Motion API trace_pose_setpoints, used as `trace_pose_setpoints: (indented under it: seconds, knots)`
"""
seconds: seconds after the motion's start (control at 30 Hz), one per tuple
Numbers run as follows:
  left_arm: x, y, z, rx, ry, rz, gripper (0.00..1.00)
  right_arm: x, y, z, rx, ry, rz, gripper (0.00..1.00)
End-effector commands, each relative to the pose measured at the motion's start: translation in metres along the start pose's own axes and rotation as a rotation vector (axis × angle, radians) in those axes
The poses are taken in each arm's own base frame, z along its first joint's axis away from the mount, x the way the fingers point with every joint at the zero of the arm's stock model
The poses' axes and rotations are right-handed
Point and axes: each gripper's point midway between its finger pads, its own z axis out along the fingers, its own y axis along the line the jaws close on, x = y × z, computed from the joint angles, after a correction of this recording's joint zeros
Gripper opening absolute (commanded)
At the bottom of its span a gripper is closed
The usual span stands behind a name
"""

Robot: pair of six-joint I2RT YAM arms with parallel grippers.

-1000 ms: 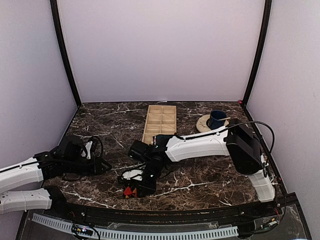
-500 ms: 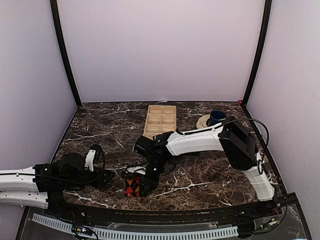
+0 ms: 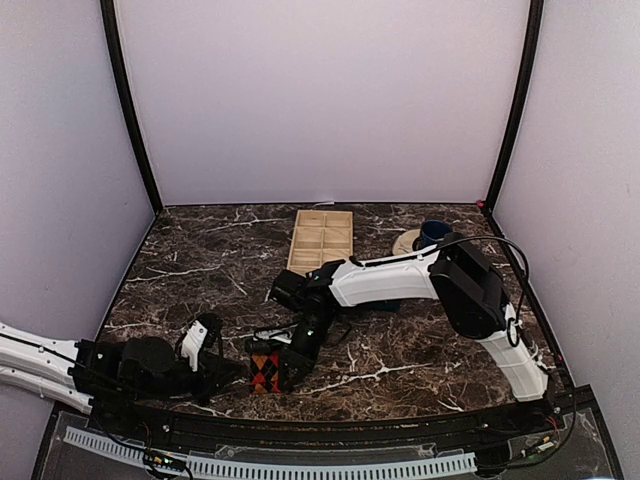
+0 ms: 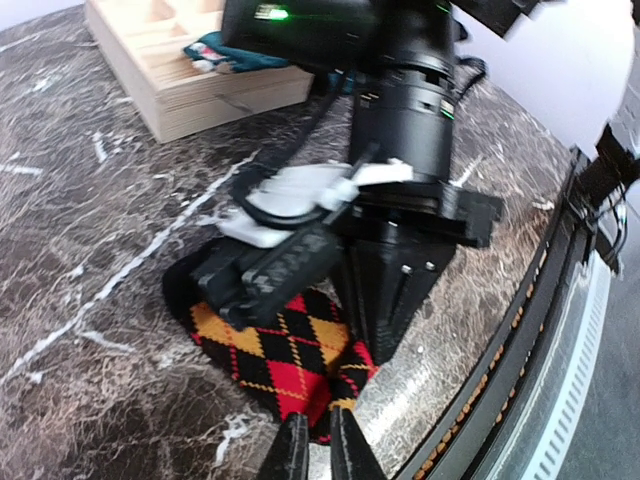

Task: Roll the socks
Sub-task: Roll the sock at the center of the board.

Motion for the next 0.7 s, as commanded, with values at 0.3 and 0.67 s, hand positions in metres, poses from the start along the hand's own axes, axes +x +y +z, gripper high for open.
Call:
trace_pose_setpoints:
  seconds: [0.3,0.67]
  knots:
    - [0.007,-0.063,0.015,0.091,0.076,0.324,0.08,0.008,-0.031,0.004,0.043,0.036,0.108,0.0]
    - [0.03,-0.069,0.037,-0.014,0.212,0.515,0.1,0.008,-0.032,0.002,0.04,0.042,0.124,0.0]
